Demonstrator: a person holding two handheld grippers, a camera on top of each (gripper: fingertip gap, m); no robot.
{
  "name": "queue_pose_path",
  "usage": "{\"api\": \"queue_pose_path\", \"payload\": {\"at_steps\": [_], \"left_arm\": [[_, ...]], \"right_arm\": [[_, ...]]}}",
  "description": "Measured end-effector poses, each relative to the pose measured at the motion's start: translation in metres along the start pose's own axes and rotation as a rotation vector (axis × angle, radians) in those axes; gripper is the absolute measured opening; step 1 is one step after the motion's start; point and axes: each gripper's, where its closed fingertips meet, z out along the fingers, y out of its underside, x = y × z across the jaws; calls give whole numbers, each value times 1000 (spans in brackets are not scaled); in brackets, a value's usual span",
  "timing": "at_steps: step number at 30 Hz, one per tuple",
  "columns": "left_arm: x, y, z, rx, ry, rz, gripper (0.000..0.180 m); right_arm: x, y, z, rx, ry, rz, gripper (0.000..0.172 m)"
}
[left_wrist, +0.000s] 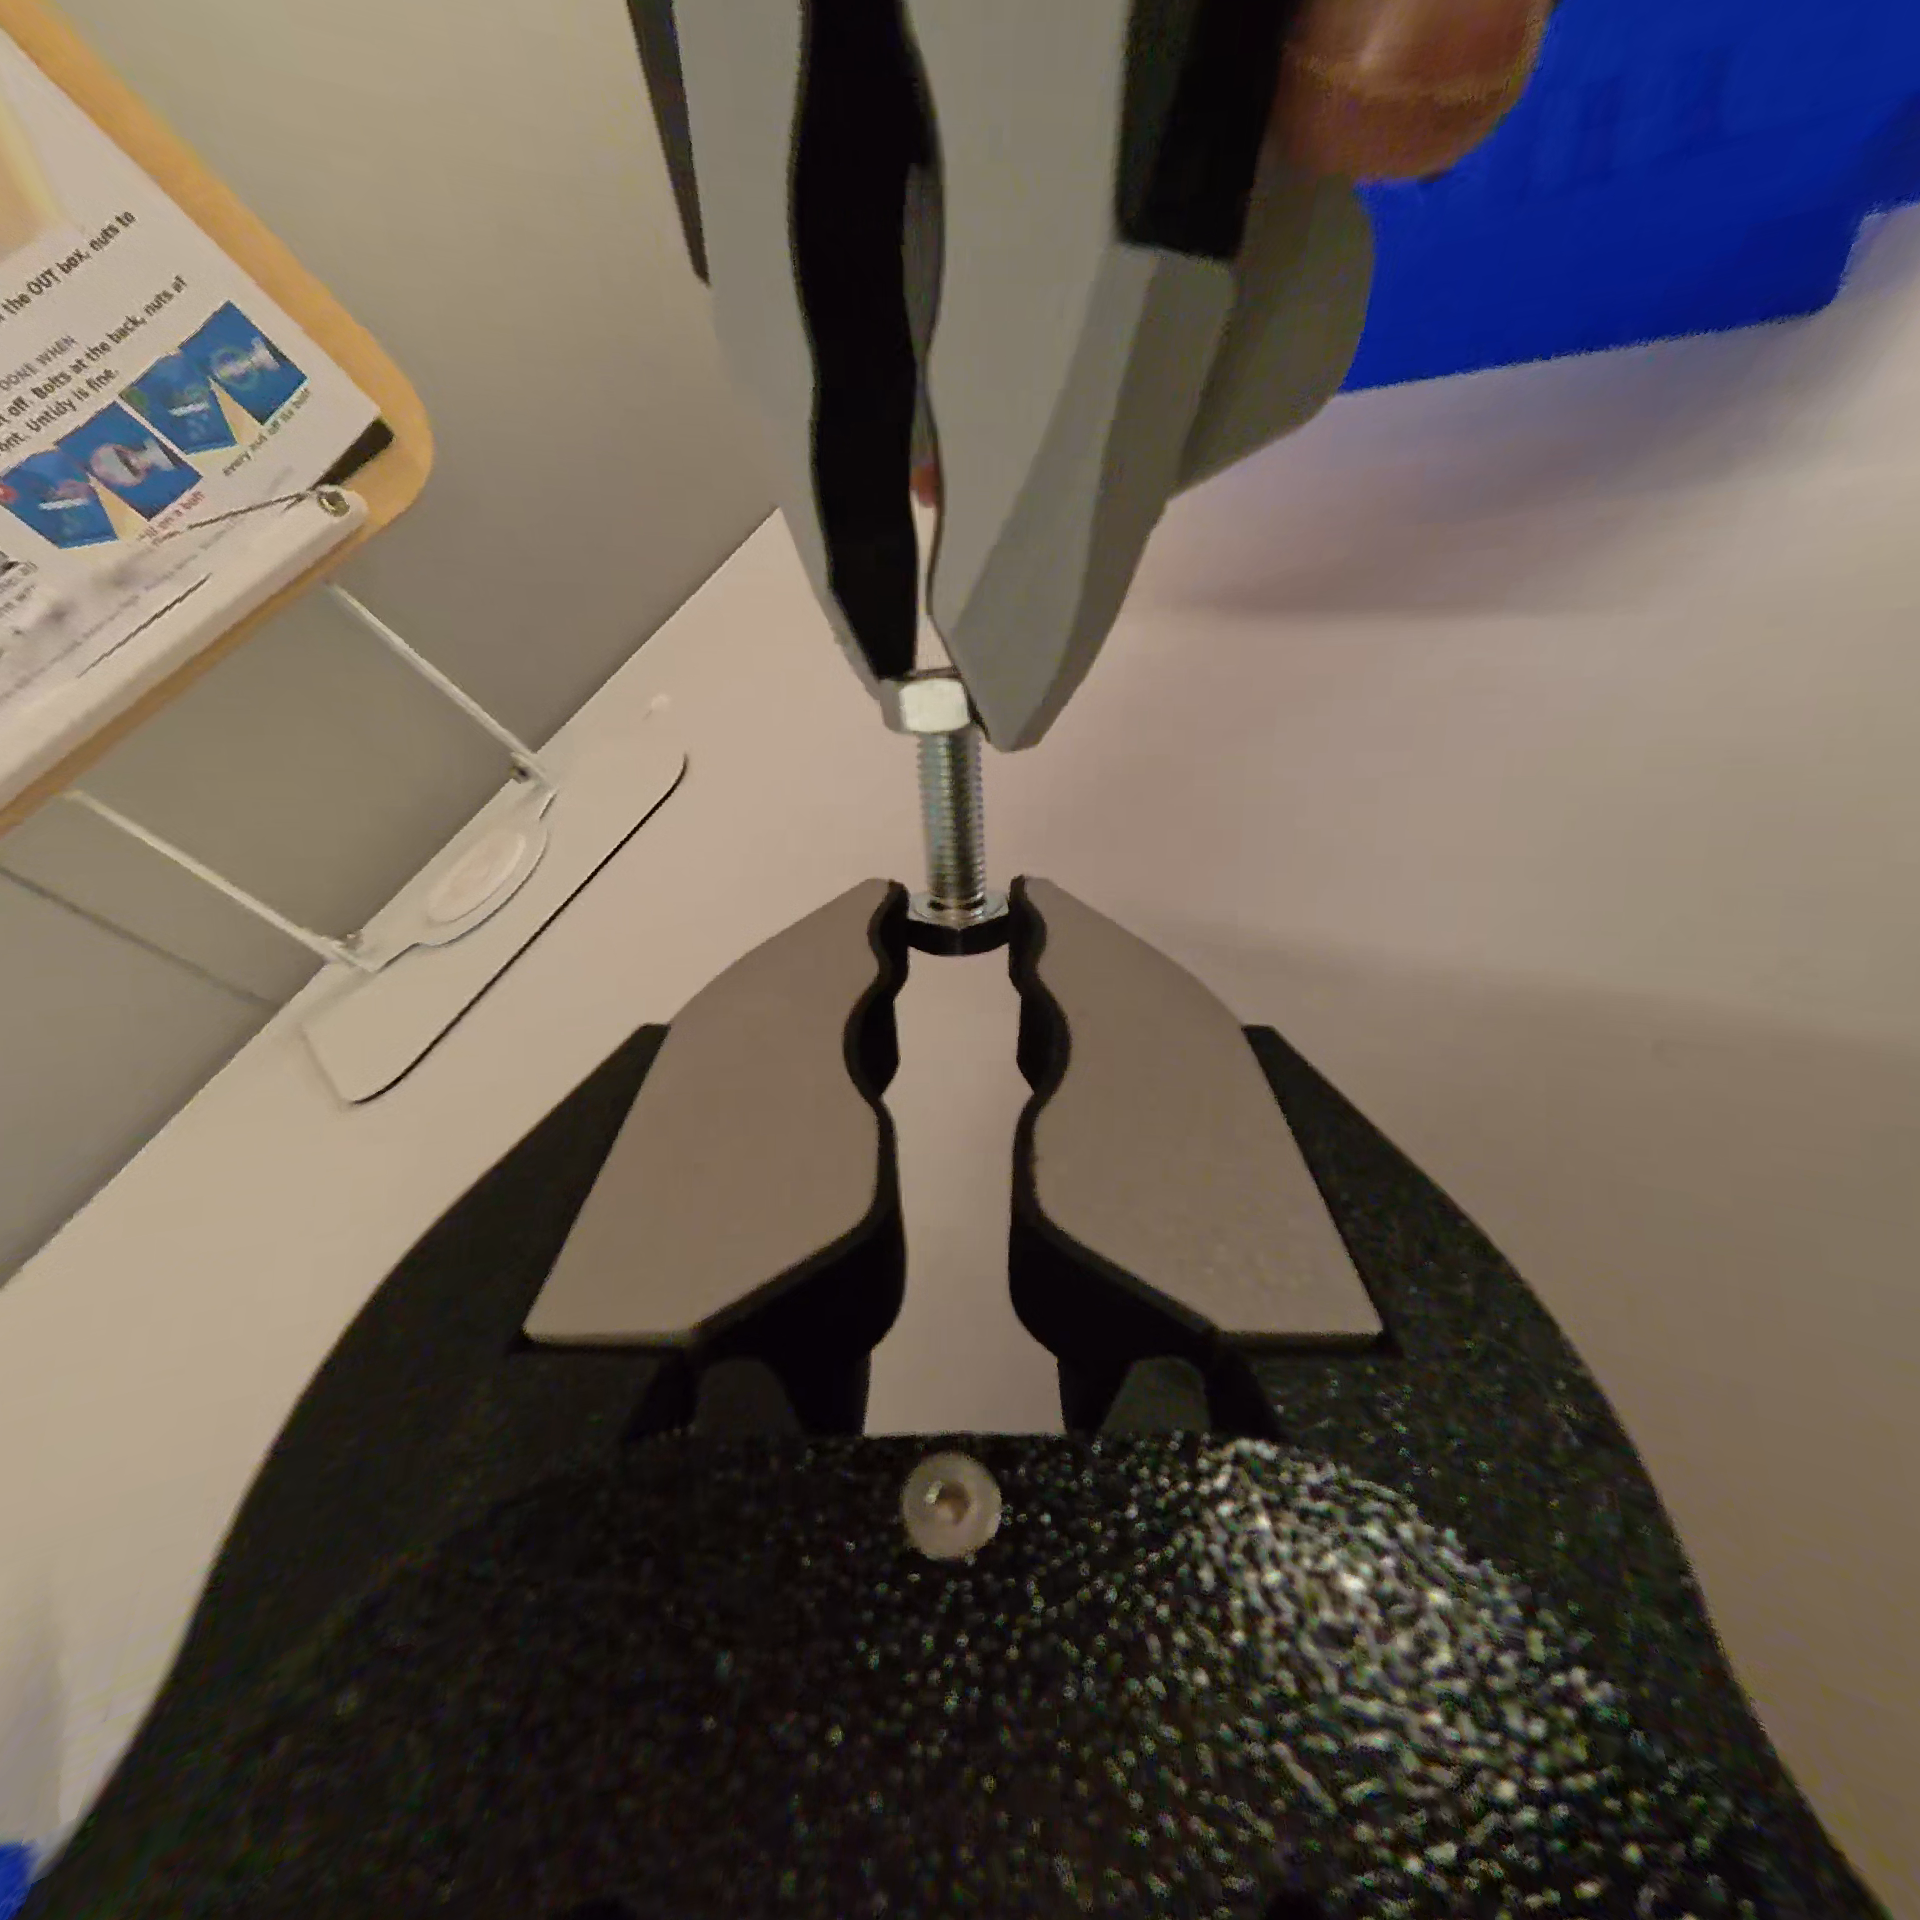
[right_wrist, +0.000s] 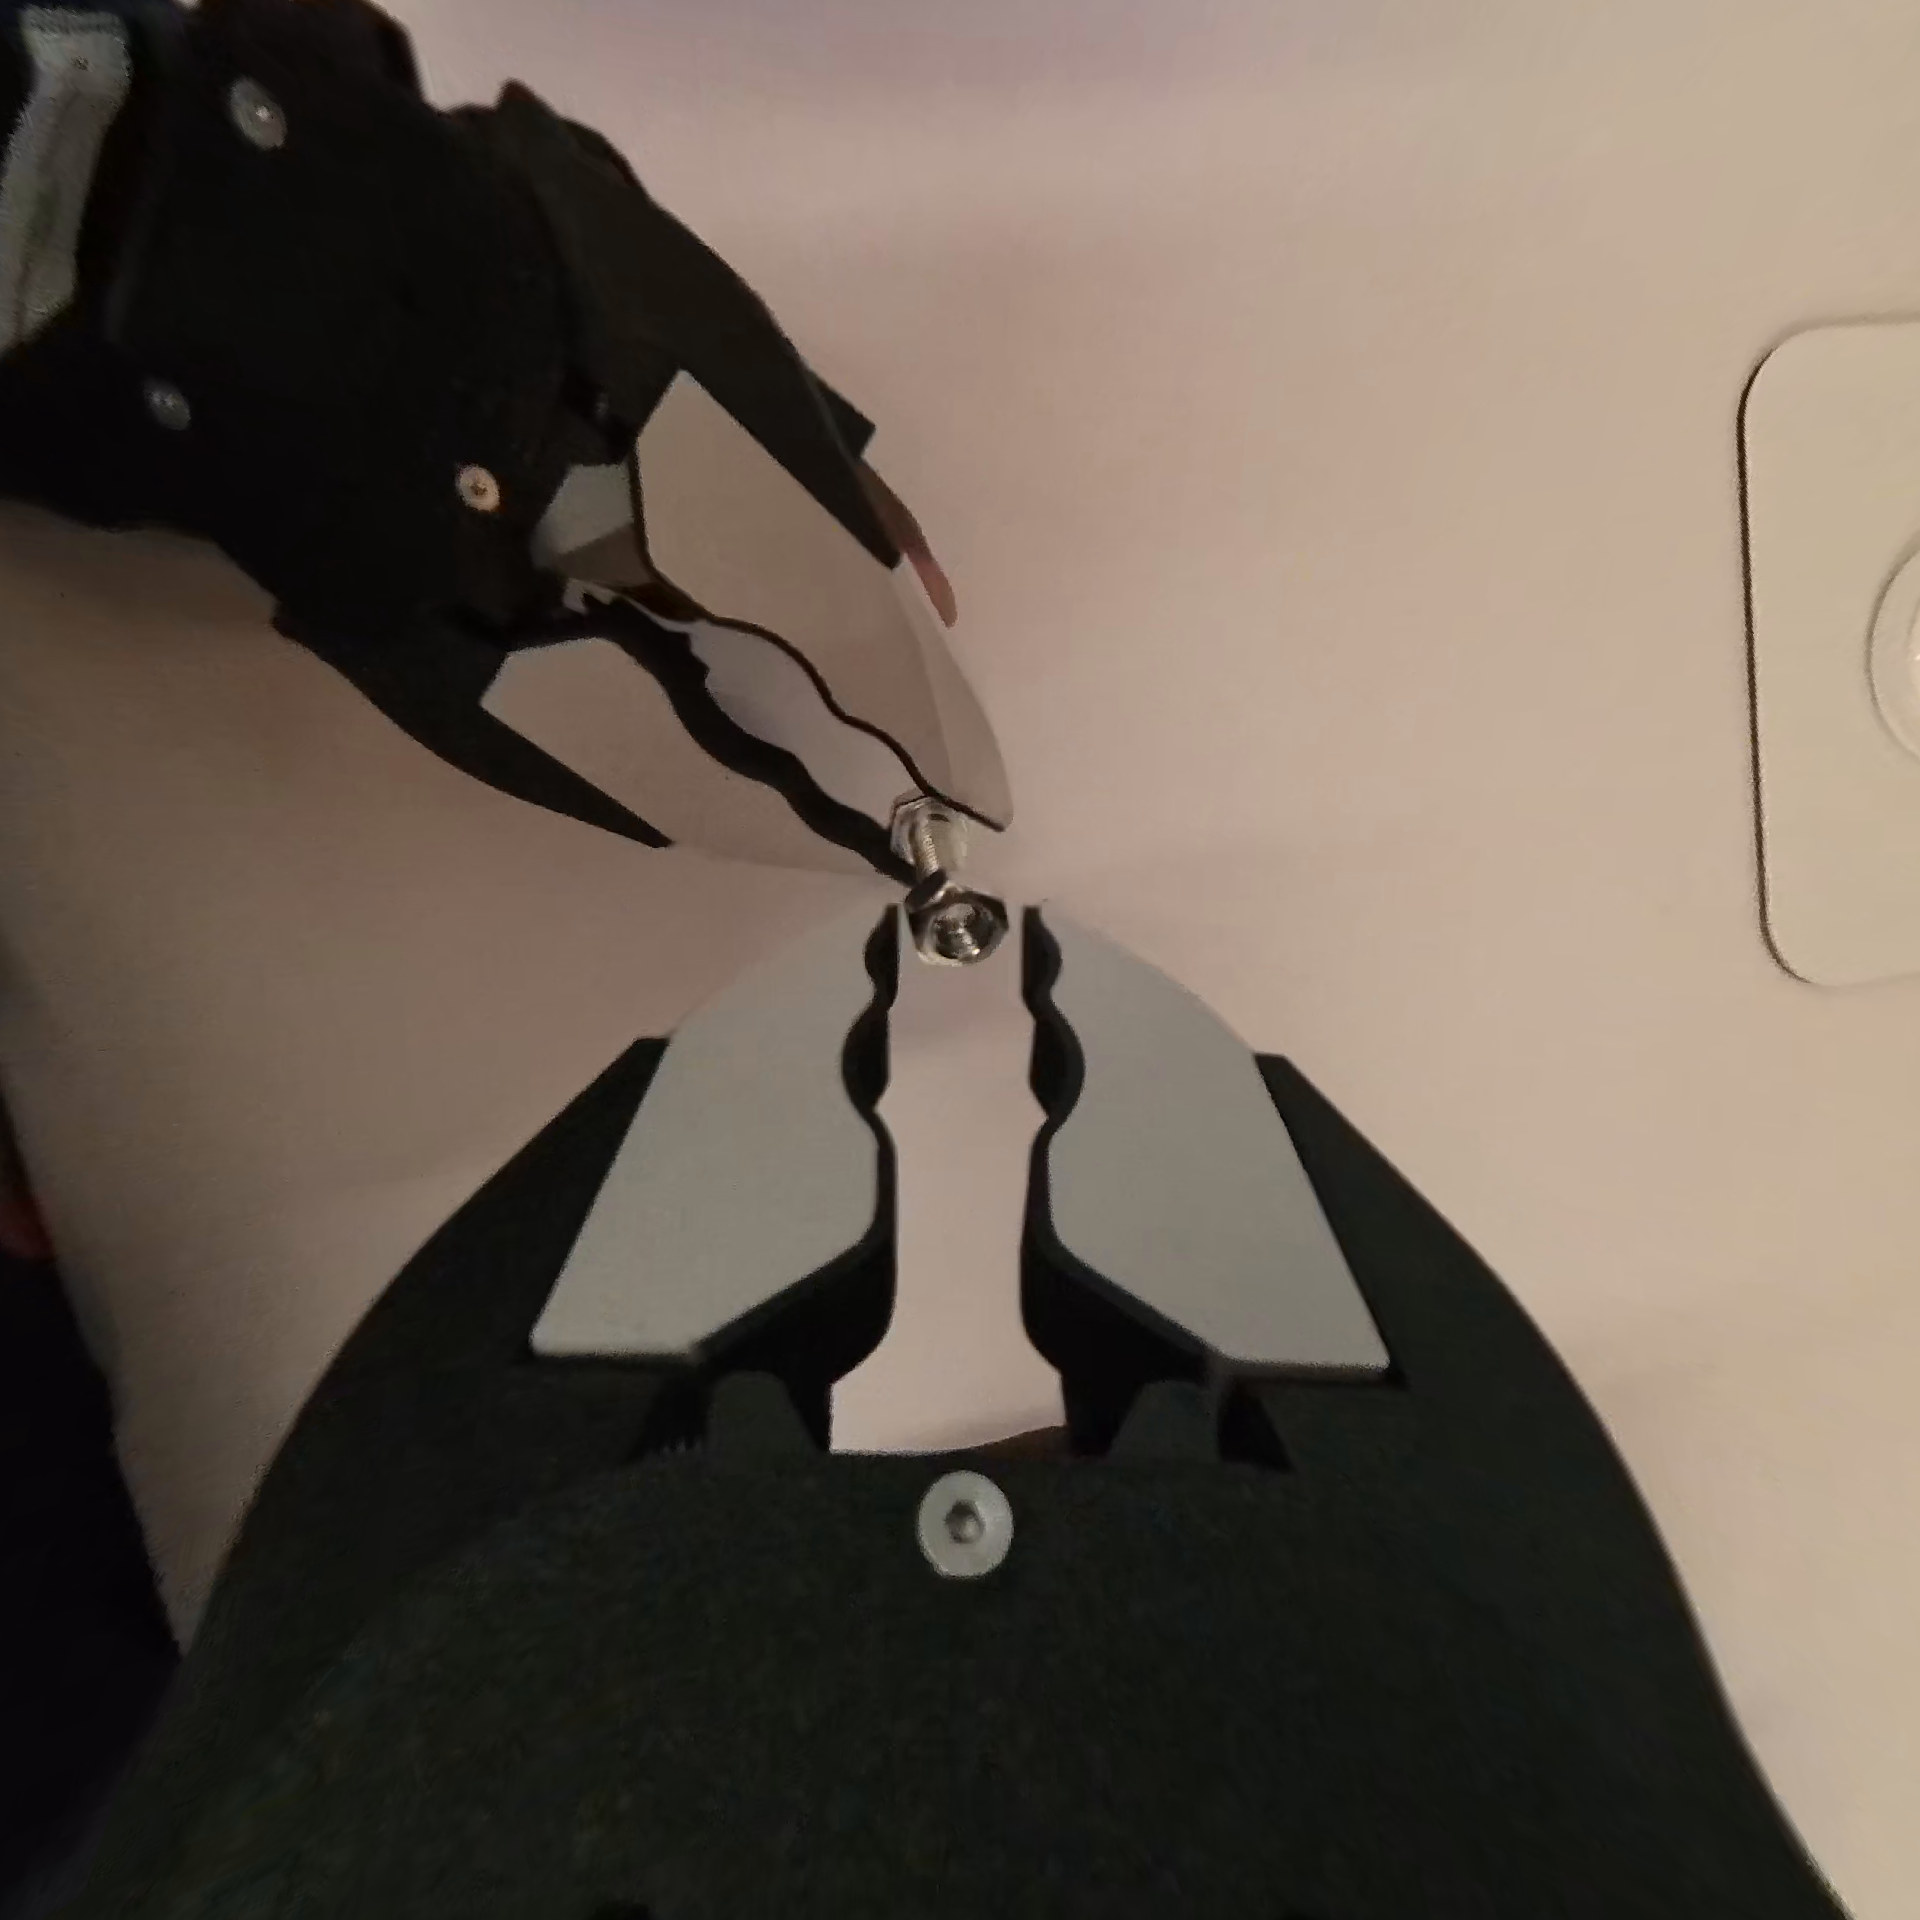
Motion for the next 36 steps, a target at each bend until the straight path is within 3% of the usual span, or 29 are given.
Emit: {"api": "queue_pose_path", "payload": {"at_steps": [5, 9, 18, 24, 28, 30, 33, 36], "left_arm": [[2, -4, -1, 49, 67, -102, 18], [6, -5, -1, 75, 127, -154, 18], [21, -8, 0, 90, 218, -109, 18], [24, -4, 1, 42, 180, -15, 18], [14, 7, 4, -67, 45, 130, 17], [11, 11, 4, -99, 8, 179, 17], [12, 7, 3, -73, 33, 125, 18], [13, 4, 2, -35, 85, 34, 18]], "right_arm": [[3, 0, -11, 11, 46, -293, 41], [-2, 4, -17, 10, 34, -520, 41], [-12, 5, -11, 4, -46, -740, 27], [-15, 17, -1, -82, -76, -613, 19], [-11, 22, 7, -140, -99, -87, 18], [-11, 22, 10, -113, -121, 45, 18], [-11, 21, 6, -69, -133, -7, 31], [-3, 20, -1, -47, -21, -313, 46]]}}
